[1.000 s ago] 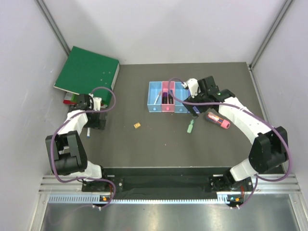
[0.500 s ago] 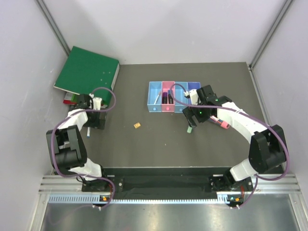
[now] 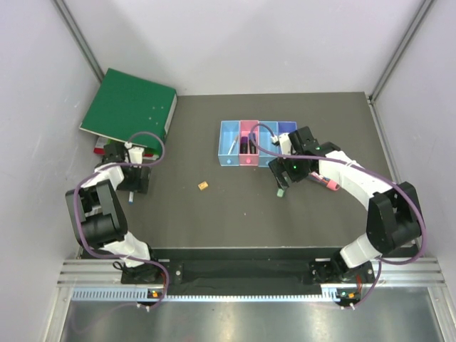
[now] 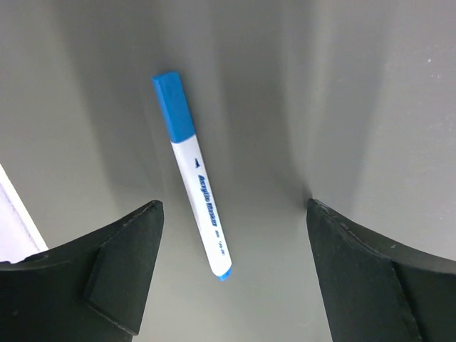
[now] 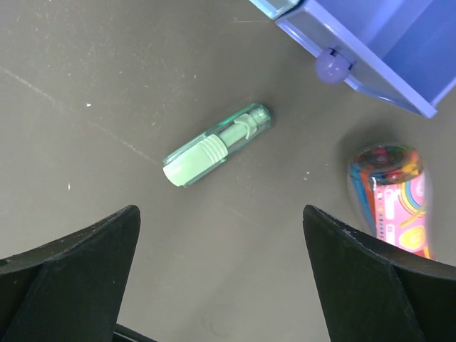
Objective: Sort the stationery into containers
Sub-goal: Pick up the pen from the center of the board, then pick up the stationery from the center of the board, then place the drawer in the drawer, then place the stationery in the storage box.
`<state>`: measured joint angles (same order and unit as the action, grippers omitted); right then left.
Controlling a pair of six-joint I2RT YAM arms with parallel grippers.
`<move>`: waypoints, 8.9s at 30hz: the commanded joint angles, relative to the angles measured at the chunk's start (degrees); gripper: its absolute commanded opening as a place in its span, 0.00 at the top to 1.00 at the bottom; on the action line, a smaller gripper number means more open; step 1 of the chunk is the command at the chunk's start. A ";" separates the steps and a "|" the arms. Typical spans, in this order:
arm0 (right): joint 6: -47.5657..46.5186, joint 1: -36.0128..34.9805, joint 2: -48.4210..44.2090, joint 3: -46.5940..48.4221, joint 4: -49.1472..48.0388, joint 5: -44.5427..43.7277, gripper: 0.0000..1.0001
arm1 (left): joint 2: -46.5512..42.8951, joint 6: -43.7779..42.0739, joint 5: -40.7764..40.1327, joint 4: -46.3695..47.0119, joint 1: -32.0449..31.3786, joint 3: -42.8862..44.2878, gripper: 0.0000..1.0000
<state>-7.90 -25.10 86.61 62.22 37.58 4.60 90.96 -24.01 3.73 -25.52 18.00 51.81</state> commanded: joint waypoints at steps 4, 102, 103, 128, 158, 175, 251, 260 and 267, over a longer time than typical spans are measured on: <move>1.48 -1.35 1.45 0.63 -1.81 -1.00 0.05 | 1.15 -2.71 4.53 3.54 2.13 -2.06 0.22; 9.40 -8.30 9.11 0.63 -4.19 -11.37 1.00 | 28.83 32.53 26.07 6.45 -30.04 52.51 1.00; 8.87 -8.38 8.41 0.45 -4.01 -11.46 1.00 | 29.27 32.97 26.16 6.53 -30.65 53.73 1.00; 2.72 -1.44 10.59 24.25 -4.45 -16.64 1.00 | 32.00 33.24 23.61 6.01 -36.72 50.85 1.00; 2.28 -2.32 34.06 44.31 -7.61 -12.69 1.00 | 29.28 32.18 23.08 4.86 -36.63 50.84 0.54; 1.49 -3.37 34.95 43.34 -7.96 -14.00 0.90 | 11.97 8.81 20.28 -7.88 -36.37 31.01 0.41; -1.85 3.83 25.63 36.40 -7.70 -18.58 0.35 | 9.58 0.10 17.10 -2.79 -34.96 11.82 0.38; -3.96 3.92 21.76 37.45 -6.91 -19.54 0.35 | 14.69 -3.41 17.19 -0.67 -34.96 12.17 0.46; -4.93 4.97 20.09 38.15 -6.65 -20.33 0.35 | 14.25 -4.03 17.72 -0.85 -34.96 10.42 0.68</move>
<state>-11.86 -20.78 110.24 97.32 31.73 -14.37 103.46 -26.28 20.99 -26.15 -17.23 64.27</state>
